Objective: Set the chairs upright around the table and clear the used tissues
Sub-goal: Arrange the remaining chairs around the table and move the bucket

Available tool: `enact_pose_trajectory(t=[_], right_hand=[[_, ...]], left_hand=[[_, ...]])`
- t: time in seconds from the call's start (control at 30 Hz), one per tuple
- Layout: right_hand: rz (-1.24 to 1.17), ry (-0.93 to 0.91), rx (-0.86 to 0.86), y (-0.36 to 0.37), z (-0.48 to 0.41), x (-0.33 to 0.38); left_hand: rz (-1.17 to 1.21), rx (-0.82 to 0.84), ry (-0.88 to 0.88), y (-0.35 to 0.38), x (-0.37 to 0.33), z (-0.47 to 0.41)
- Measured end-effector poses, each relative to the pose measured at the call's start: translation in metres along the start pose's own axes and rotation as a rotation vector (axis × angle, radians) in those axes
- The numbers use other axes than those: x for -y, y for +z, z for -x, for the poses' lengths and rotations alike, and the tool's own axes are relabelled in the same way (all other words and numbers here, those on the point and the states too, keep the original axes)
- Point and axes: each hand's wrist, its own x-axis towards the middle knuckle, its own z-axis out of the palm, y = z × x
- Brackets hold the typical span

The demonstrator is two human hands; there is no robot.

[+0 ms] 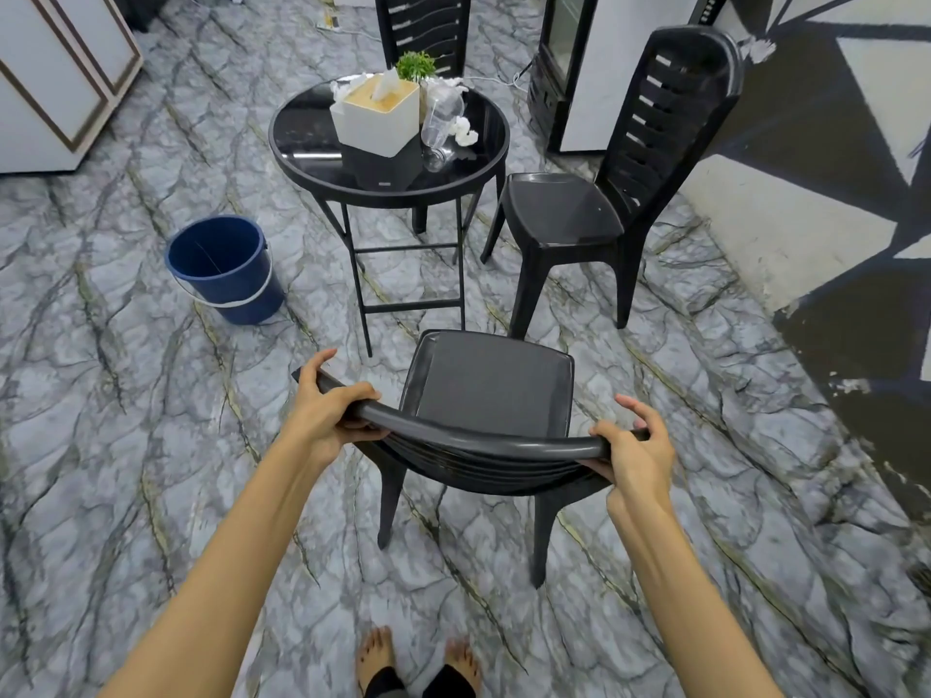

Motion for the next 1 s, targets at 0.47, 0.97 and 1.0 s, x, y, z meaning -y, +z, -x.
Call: enact_pose_trajectory(t=[0.47,0.97,1.0], right_hand=[[0.020,-0.074,0.058,0.111,-0.051,0.065],[0.073,-0.078,0.237,0.248,-0.115,0.087],[0.084,-0.074,0.242,0.252,-0.119,0.087]], left_hand=[[0.125,0.005,0.043,0.000,-0.091,-0.066],[0.171,-0.095,0.172,-0.026,-0.158,-0.145],[0.178,-0.103,0.173,-0.025,-0.158,-0.148]])
